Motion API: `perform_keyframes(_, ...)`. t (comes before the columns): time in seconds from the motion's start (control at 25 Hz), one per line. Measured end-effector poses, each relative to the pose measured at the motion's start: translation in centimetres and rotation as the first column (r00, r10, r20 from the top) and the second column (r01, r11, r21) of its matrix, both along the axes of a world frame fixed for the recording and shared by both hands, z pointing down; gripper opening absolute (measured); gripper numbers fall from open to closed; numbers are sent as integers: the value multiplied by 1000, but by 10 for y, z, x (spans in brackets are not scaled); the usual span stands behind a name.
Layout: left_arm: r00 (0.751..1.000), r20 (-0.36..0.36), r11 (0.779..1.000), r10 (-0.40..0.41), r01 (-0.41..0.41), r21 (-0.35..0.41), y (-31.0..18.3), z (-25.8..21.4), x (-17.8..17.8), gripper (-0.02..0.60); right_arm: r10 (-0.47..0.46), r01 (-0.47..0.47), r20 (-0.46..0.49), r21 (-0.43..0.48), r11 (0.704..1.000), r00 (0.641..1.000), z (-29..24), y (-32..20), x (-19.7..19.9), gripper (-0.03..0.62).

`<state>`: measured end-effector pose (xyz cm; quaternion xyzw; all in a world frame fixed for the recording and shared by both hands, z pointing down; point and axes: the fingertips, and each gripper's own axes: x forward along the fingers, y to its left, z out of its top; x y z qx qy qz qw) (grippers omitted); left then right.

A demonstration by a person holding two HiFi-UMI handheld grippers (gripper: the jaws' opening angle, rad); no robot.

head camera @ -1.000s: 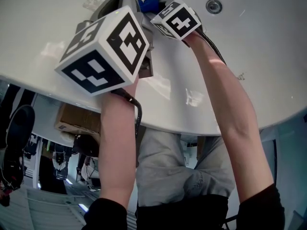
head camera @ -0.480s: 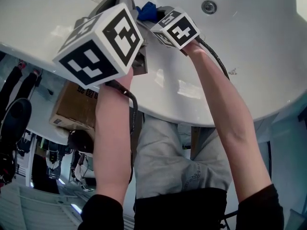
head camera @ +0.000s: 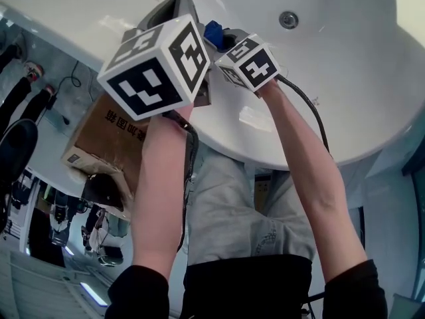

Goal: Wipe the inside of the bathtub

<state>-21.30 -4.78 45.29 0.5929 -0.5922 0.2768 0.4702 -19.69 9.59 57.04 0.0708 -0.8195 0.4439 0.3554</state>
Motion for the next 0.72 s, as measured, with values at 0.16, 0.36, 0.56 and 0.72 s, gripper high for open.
perform_keyframes(0.16, 1000, -2, 1000, 1, -1, 10, 3, -15, 0, 2, 8, -8, 25, 0, 1000, 1000, -26, 9, -2, 75)
perform_keyframes(0.36, 999, -17, 999, -36, 36, 26, 3, -35, -3, 2, 15, -14, 54, -15, 1000, 998, -53, 22, 1, 75)
perform_keyframes(0.56, 994, -55, 995, -92, 95, 44, 0, -63, -6, 2, 41, -38, 76, -39, 998, 996, -81, 35, 9, 75)
perform_keyframes(0.72, 995, -38, 994, -90, 92, 62, -1, -80, -7, 2, 36, -33, 99, -36, 999, 994, -104, 44, 11, 75)
